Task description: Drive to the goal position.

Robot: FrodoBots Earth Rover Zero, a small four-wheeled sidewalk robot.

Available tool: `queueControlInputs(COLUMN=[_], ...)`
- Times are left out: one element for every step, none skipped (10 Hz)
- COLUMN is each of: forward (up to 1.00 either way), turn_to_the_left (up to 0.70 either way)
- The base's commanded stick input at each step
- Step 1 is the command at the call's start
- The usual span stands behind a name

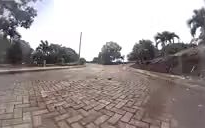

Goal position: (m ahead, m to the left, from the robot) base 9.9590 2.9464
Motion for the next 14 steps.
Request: queueControlInputs(forward=[0.7,0.7,0.7,0.7,0.7,0.7,0.7,0.7,0.7,0.7,0.7,0.7,0.7,0.7], turn_to_the_left=[0.0,0.0,0.0,0.0,0.0,0.0,0.0,0.0,0.0,0.0,0.0,0.0,0.0,0.0])
